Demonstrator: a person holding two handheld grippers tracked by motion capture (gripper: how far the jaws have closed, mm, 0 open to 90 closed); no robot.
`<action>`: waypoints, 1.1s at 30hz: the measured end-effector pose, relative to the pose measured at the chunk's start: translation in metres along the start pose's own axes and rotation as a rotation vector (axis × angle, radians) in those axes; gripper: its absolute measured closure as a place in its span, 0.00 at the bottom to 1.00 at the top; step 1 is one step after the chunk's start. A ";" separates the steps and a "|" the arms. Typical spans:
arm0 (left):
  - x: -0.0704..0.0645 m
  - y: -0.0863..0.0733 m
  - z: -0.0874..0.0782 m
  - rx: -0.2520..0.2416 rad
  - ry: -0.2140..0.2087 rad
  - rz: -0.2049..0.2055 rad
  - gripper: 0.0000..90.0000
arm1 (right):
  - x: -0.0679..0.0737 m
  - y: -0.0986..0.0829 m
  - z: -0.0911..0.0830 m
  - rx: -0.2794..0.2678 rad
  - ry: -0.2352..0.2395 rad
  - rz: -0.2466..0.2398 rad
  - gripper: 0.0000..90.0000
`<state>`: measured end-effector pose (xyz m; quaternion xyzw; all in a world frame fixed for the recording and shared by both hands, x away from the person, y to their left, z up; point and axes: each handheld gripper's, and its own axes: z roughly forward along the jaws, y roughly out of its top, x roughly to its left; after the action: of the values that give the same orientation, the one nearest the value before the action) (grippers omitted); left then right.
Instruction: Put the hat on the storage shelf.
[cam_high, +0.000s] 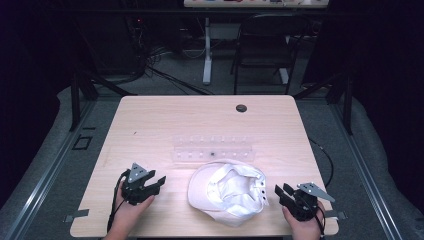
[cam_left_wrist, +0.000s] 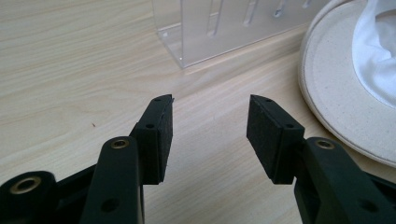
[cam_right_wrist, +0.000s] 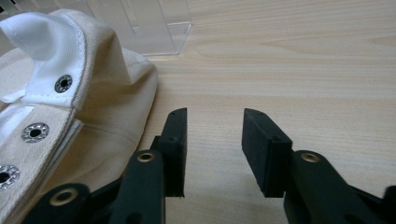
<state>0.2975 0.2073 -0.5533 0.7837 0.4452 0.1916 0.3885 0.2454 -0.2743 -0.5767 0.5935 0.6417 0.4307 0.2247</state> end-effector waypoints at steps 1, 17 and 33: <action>-0.001 0.000 0.001 0.001 0.000 0.006 0.57 | 0.000 0.000 0.000 0.000 -0.003 -0.005 0.67; -0.001 0.003 0.002 -0.004 -0.003 0.034 0.53 | 0.004 0.034 -0.009 0.129 0.088 0.102 0.65; 0.001 0.003 0.002 0.018 -0.002 0.038 0.54 | 0.016 0.065 -0.010 0.262 0.141 0.146 0.60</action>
<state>0.3010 0.2067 -0.5521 0.7957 0.4314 0.1941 0.3782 0.2713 -0.2671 -0.5144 0.6310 0.6619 0.3990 0.0677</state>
